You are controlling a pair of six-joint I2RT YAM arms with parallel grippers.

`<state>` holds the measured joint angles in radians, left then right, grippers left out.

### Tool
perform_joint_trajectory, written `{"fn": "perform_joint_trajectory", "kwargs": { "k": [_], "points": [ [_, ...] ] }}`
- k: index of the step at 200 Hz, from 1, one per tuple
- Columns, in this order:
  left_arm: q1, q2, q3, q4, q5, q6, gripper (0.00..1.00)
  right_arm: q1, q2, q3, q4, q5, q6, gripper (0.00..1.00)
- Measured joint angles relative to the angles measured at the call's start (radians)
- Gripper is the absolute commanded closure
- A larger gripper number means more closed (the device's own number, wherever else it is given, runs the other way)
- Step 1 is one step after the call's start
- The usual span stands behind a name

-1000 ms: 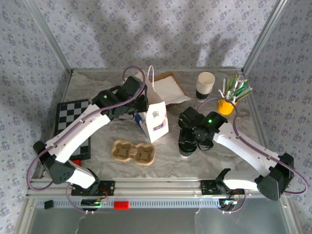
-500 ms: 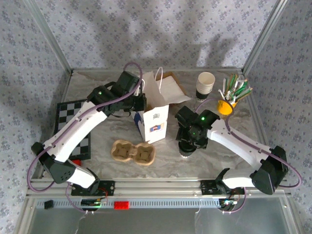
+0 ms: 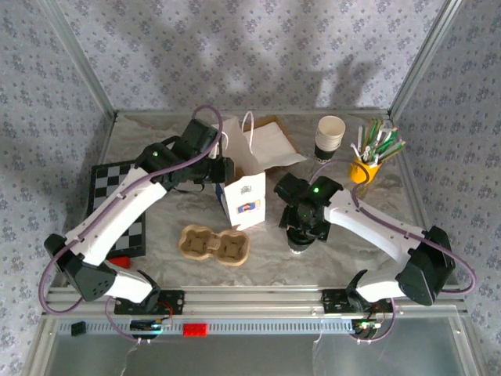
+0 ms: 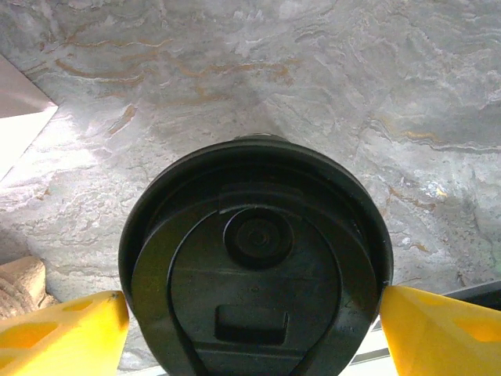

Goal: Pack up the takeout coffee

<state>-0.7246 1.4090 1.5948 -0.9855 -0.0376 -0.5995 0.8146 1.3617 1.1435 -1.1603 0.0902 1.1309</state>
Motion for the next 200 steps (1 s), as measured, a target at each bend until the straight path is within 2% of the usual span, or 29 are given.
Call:
{"fn": "perform_joint_trajectory", "kwargs": {
  "k": [46,97,133,200],
  "points": [
    [0.0,-0.027,-0.015,0.003,0.0,-0.005,0.53,-0.003,0.029,0.029,-0.037,-0.009,-0.02,0.19],
    [0.005,-0.056,-0.033,0.005,-0.008,-0.019,0.52,-0.012,0.049,0.053,-0.04,-0.031,-0.086,0.25],
    [0.008,-0.076,-0.04,0.011,-0.013,-0.026,0.52,-0.021,0.058,0.071,-0.04,-0.056,-0.2,0.27],
    [0.013,-0.087,-0.058,0.016,-0.018,-0.039,0.52,-0.041,0.062,0.088,-0.036,-0.089,-0.449,0.23]
  ]
}}
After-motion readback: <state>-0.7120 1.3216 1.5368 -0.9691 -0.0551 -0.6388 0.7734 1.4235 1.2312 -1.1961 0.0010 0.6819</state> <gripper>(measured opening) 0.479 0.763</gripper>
